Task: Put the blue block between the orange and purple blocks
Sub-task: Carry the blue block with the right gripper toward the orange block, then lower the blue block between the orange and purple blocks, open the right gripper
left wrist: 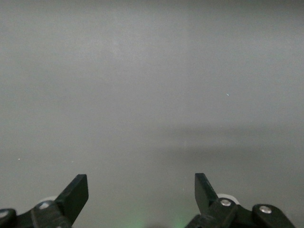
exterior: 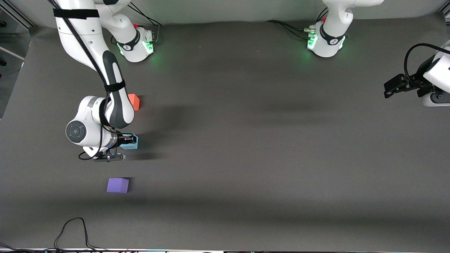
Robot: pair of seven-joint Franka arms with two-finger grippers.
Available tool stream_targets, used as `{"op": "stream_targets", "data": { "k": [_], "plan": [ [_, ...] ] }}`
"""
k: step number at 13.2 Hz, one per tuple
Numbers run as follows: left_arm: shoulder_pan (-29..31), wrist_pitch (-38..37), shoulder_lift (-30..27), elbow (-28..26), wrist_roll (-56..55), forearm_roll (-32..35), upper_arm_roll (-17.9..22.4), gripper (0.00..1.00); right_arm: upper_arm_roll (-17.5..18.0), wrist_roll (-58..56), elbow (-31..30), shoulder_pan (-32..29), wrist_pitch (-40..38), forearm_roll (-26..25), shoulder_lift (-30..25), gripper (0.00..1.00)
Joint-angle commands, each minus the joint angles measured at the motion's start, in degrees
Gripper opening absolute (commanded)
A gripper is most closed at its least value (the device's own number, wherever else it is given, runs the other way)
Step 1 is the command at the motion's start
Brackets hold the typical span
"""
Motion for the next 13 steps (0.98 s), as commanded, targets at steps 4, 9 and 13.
{"op": "stream_targets", "data": {
  "k": [4, 9, 13],
  "plan": [
    [-0.1, -0.3, -0.9, -0.7, 1.2, -0.9, 0.3, 1.00, -0.5, -2.9, -2.0, 0.7, 1.8, 1.7, -1.4, 1.00],
    [-0.2, -0.4, -0.9, -0.7, 1.2, -1.0, 0.3, 1.00, -2.0, -2.8, -1.3, 0.8, -1.5, 1.0, -7.1, 1.00],
    [-0.2, -0.6, -0.9, -0.7, 1.3, -1.0, 0.3, 1.00, -6.0, -1.9, -0.9, 0.9, -6.7, -5.7, -17.2, 1.00]
  ]
}}
